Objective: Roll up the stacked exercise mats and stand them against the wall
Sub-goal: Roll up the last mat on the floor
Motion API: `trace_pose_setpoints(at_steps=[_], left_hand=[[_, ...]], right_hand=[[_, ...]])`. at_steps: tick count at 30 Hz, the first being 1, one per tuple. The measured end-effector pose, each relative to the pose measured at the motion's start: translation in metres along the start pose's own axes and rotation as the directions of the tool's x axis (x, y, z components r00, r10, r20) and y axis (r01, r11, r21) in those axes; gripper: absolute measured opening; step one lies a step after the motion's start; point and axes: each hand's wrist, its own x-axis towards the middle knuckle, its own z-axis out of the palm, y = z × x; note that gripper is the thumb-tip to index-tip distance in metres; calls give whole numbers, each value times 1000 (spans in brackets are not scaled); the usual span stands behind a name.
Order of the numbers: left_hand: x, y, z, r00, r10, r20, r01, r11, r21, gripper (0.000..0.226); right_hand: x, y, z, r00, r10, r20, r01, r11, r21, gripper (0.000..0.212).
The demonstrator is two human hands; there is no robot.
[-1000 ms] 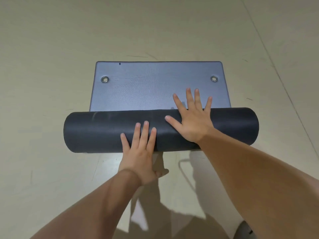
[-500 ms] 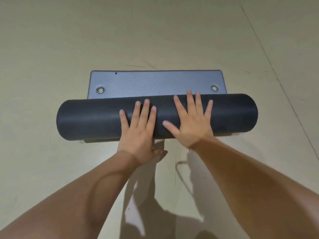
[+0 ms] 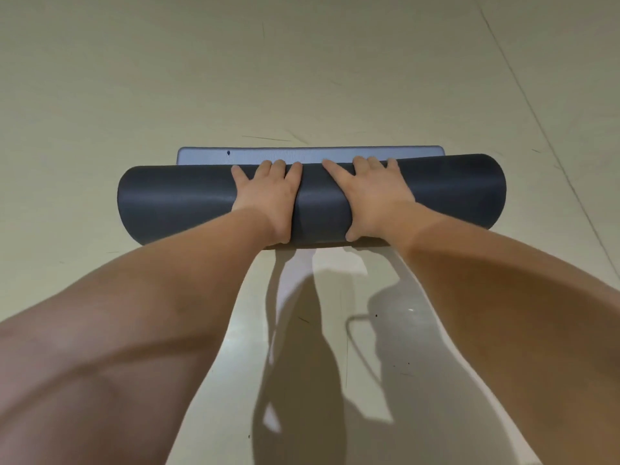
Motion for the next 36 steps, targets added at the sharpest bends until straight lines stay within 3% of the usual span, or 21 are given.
trace_pose_setpoints(at_steps=[7,13,17,20,23,26,28,32,36], left_hand=[[-25,2,2,997,72,0,-72,996,47,87],[-115,23,15,989,128,79,-129,992,1,83],[-182,41,28,969,167,180,-168,986,-11,78],[-194,46,33,965,151,212,-155,988,5,83],[-175,39,23,955,148,257,-129,988,-88,92],[-160,31,16,933,129,337,-96,989,-113,126],[-164,29,18,952,95,292,-64,991,-114,132],[-184,32,25,993,107,41,-100,985,-143,118],[-187,41,47,990,96,100,-89,993,-73,145]], right_hand=[[-40,-20,8,999,21,-26,-21,1000,12,114],[-129,-59,23,993,33,116,-47,993,112,113],[-200,-80,56,1000,5,-17,-3,993,116,114],[-223,-87,68,996,33,-82,-21,990,138,115],[-233,-98,69,991,93,-94,-78,985,156,125],[-232,-105,73,983,156,-91,-130,961,242,117],[-220,-103,70,981,178,-74,-155,956,248,112],[-181,-81,54,986,168,1,-162,949,269,104],[-149,-62,41,985,173,-9,-161,933,322,101]])
